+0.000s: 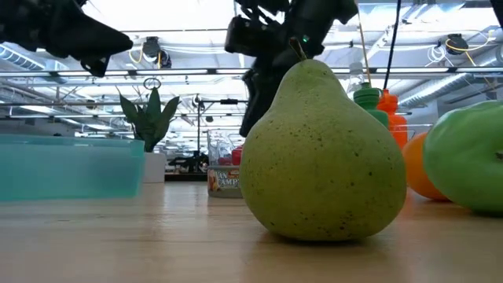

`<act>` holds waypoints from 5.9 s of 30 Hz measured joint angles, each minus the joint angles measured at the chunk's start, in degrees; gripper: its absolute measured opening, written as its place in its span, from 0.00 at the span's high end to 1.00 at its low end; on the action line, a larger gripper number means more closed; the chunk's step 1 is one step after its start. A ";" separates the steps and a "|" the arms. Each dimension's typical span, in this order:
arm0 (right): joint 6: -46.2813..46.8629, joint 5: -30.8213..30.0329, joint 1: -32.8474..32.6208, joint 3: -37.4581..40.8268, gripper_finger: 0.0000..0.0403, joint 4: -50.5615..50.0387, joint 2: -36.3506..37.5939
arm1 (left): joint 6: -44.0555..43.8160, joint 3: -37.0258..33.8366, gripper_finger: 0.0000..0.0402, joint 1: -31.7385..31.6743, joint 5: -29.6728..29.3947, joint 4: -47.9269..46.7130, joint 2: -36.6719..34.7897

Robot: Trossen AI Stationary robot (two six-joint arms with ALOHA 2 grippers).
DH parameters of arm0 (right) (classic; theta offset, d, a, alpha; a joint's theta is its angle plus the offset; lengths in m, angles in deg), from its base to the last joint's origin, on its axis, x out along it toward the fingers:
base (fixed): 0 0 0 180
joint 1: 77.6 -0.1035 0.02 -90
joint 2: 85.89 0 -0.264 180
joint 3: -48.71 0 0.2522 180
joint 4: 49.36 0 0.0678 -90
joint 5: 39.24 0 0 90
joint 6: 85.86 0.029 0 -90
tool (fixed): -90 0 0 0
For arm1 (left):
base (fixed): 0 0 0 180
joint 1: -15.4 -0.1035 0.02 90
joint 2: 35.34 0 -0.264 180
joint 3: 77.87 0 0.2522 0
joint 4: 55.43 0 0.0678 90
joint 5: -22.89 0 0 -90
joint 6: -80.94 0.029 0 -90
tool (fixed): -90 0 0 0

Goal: Pick & Place Food Item
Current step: Put the green tuna can into the blue bin

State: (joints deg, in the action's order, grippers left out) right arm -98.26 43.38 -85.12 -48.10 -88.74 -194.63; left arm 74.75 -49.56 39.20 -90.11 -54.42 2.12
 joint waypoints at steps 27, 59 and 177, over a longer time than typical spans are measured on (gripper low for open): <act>-9.71 -3.29 -4.49 7.78 0.65 4.93 -1.55 | -4.33 0.04 0.87 0.00 0.61 -0.03 0.02; -5.56 -2.53 -3.02 13.36 0.99 13.99 -1.23 | -4.23 0.15 0.87 -0.02 -4.33 5.16 8.34; 15.99 4.09 -1.60 37.90 1.00 28.25 36.40 | -25.83 46.25 0.63 13.31 -24.47 -74.35 38.00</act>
State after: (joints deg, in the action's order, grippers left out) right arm -82.27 47.47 -86.72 -10.20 -60.49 -158.23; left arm 48.92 -3.31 52.51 -114.58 -128.78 40.11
